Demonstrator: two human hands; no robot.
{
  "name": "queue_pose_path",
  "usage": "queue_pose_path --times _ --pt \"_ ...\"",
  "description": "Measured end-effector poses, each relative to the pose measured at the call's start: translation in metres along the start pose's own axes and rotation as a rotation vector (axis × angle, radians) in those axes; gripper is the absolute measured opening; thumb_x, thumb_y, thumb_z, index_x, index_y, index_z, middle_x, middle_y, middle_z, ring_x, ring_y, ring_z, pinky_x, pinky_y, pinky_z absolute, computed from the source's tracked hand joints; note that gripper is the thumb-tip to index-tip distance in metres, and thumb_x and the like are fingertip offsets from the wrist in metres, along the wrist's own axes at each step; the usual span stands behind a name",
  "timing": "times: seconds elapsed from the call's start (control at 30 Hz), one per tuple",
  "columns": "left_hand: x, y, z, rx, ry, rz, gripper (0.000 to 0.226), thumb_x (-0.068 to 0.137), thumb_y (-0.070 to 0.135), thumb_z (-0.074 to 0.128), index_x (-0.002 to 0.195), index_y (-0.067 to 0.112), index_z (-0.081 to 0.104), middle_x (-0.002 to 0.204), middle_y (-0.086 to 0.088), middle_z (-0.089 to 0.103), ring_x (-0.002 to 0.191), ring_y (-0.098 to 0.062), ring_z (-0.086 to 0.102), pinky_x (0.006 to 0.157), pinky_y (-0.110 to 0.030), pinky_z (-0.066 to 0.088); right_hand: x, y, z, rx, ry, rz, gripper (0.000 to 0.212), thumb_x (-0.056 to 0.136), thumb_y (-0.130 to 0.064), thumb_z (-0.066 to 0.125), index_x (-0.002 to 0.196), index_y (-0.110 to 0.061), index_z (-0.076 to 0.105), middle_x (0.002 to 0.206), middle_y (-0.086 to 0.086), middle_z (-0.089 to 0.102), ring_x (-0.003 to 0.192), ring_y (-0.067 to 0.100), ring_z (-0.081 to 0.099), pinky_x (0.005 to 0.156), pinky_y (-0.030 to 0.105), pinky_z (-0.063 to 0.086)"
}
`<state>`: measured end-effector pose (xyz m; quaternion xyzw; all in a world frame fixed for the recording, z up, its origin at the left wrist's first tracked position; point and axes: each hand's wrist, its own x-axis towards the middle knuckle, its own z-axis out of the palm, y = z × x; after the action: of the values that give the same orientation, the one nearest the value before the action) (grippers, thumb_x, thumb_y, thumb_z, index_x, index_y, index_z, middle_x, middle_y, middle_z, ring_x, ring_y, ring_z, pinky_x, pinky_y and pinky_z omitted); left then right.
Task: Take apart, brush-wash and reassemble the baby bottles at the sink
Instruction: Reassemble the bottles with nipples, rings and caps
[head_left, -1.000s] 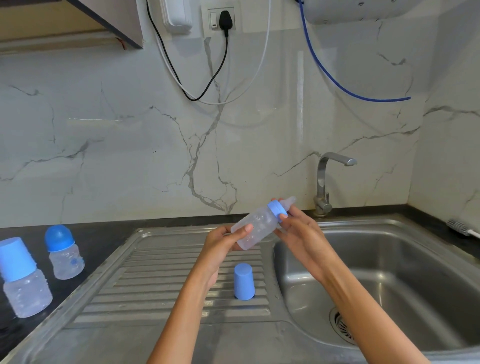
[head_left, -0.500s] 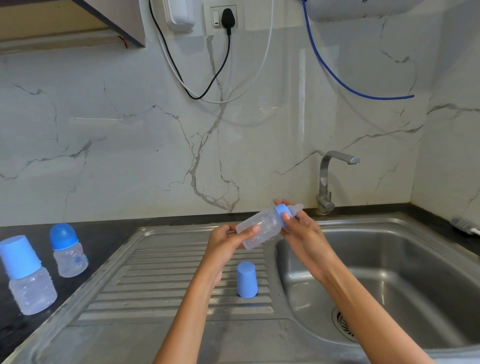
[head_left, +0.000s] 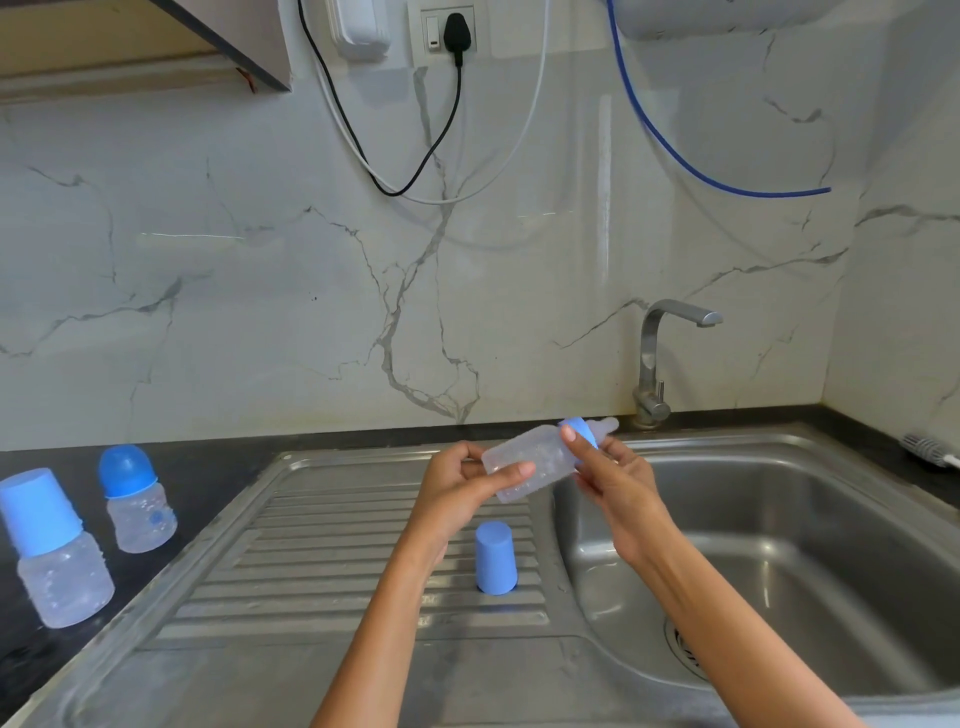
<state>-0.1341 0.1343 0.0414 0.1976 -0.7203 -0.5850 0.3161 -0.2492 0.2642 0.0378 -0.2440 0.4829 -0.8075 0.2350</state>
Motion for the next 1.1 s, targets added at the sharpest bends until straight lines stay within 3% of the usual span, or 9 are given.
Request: queue_pose_path --times 0.1,0.23,0.4,0.53,0.63,0.7,0.8,0.97,1.1 --pt "0.000 -0.001 0.004 -0.013 0.008 -0.012 0.043 0.069 0.034 0.081 0.097 0.004 0.066 0.083 -0.002 0.074 0.074 -0.010 0.069 0.063 -0.015 0.049 0.000 -0.001 0.002 0.002 -0.103 -0.010 0.032 0.084 -0.028 0.067 0.109 -0.010 0.066 0.101 0.006 0.072 0.097 0.015 0.065 0.089 0.028 0.049" --pt "-0.001 0.002 -0.007 -0.099 0.034 -0.018 0.051 0.068 0.044 0.080 0.095 0.003 0.067 0.086 -0.007 0.073 0.077 -0.017 0.069 0.067 -0.015 0.049 0.002 -0.006 0.001 0.122 -0.359 -0.046 0.034 0.094 -0.009 0.053 0.127 -0.001 0.056 0.116 0.010 0.066 0.109 0.017 0.062 0.096 0.028 0.049" --pt "-0.003 0.008 -0.009 -0.080 -0.063 -0.012 0.056 0.068 0.051 0.077 0.095 0.002 0.067 0.089 -0.008 0.074 0.079 -0.021 0.072 0.085 -0.024 0.049 0.005 0.001 -0.006 0.117 -0.218 -0.077 0.078 0.052 -0.040 0.093 0.120 -0.012 0.066 0.114 0.005 0.070 0.107 0.014 0.064 0.096 0.027 0.049" --pt "-0.006 0.011 -0.010 -0.052 -0.182 -0.019 0.045 0.073 0.047 0.074 0.096 0.009 0.070 0.083 -0.002 0.073 0.076 -0.012 0.069 0.064 -0.009 0.045 0.007 -0.004 -0.006 0.164 -0.337 -0.101 0.046 0.085 -0.019 0.067 0.130 -0.012 0.058 0.123 0.005 0.065 0.113 0.015 0.060 0.098 0.030 0.043" --pt "-0.009 0.011 -0.008 0.014 -0.326 -0.044 0.024 0.075 0.039 0.076 0.082 0.017 0.070 0.073 0.008 0.069 0.067 0.000 0.062 0.064 -0.008 0.042 0.007 -0.008 -0.006 0.194 -0.436 -0.078 0.054 0.085 -0.024 0.069 0.135 -0.011 0.054 0.131 0.004 0.060 0.118 0.018 0.058 0.095 0.030 0.050" --pt "-0.009 0.009 -0.006 0.061 -0.371 -0.039 0.033 0.067 0.046 0.079 0.085 0.019 0.073 0.083 0.005 0.071 0.079 -0.004 0.064 0.077 -0.015 0.044 0.007 -0.010 -0.007 0.211 -0.469 -0.057 0.067 0.075 -0.033 0.081 0.133 -0.010 0.055 0.138 0.004 0.057 0.121 0.018 0.057 0.093 0.031 0.052" --pt "-0.008 0.008 -0.008 0.047 -0.374 -0.008 0.047 0.060 0.050 0.078 0.094 0.017 0.074 0.092 0.001 0.072 0.088 -0.009 0.064 0.084 -0.021 0.045 0.009 -0.011 -0.010 0.209 -0.475 -0.072 0.075 0.068 -0.034 0.085 0.132 -0.008 0.055 0.140 0.008 0.055 0.127 0.020 0.054 0.093 0.032 0.052" --pt "-0.007 0.005 0.000 0.058 -0.305 0.056 0.047 0.057 0.047 0.080 0.090 0.013 0.075 0.084 -0.002 0.070 0.078 -0.011 0.061 0.077 -0.025 0.044 0.015 -0.007 -0.015 0.162 -0.380 -0.116 0.069 0.058 -0.038 0.091 0.117 -0.011 0.068 0.127 0.012 0.064 0.116 0.022 0.062 0.092 0.031 0.053" --pt "-0.002 -0.004 0.008 0.196 -0.172 0.101 0.051 0.050 0.056 0.081 0.082 0.016 0.074 0.077 -0.003 0.070 0.071 -0.015 0.060 0.071 -0.036 0.047 0.016 0.001 -0.015 0.076 -0.251 -0.147 0.081 0.056 -0.046 0.089 0.122 -0.004 0.064 0.121 0.013 0.067 0.111 0.022 0.063 0.097 0.031 0.051"
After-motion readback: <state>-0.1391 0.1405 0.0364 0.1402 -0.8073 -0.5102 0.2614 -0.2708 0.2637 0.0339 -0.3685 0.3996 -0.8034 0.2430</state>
